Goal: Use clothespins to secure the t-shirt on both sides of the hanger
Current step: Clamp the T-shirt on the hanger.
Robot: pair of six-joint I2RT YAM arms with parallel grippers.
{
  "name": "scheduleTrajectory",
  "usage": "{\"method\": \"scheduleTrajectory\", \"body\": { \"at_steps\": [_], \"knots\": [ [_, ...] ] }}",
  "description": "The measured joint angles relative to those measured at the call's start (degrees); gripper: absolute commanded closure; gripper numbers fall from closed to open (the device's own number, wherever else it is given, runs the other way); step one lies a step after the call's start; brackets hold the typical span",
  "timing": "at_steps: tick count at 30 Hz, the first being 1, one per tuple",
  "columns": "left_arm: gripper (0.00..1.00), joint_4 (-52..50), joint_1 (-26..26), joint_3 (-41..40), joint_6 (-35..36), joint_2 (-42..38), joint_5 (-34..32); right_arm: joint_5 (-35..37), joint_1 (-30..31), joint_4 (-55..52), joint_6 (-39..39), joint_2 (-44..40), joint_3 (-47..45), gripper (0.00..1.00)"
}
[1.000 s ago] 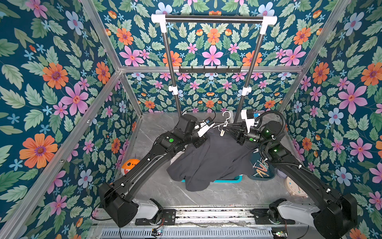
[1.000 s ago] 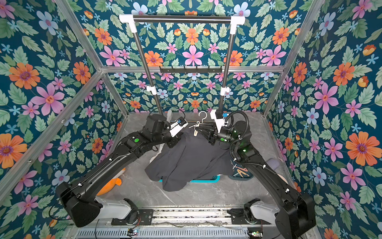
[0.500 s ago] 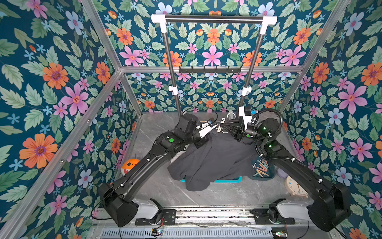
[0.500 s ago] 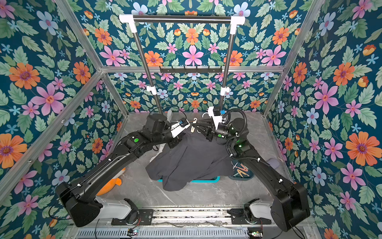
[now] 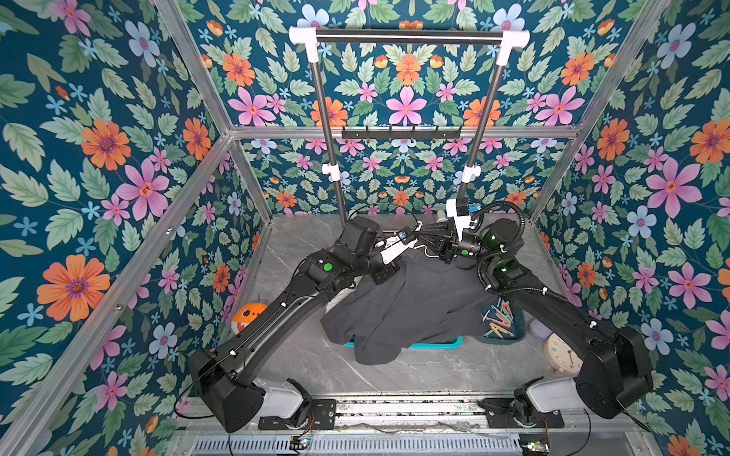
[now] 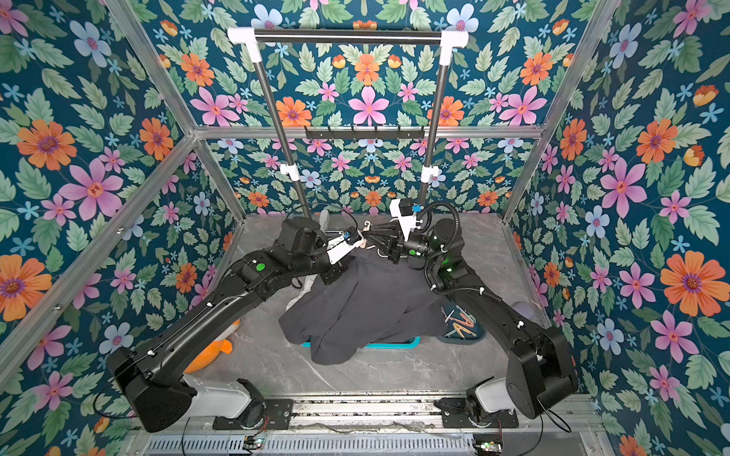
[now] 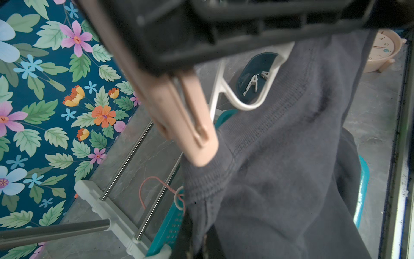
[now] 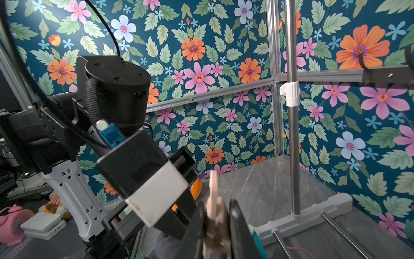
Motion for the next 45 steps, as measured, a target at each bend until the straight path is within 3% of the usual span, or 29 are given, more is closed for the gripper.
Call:
{"method": "scheduleTrajectory", "body": {
  "at_steps": [11,20,27,45],
  "knots": [
    [1.0,0.3,0.0,-0.1,0.6,0.1,-1.7,-4.0,0.2,-5.4,0.7,1.9,4.1,1.0],
    [1.0,0.4,0.0,0.6,0.7,1.1,-3.1,0.4,2.4,-18.9,-6.2,1.1,7.1,1.0],
    [1.0,1.0,-0.6,0.0,1.0,0.7,-2.8,3.2,2.7,-23.2,-9.5,0.9,8.1,1.0],
    [1.0,3.6,-0.6,-2.5,3.0,-0.9,-3.5,1.6,2.7,-32.5,-16.1,2.6,12.5,1.0]
  ]
}}
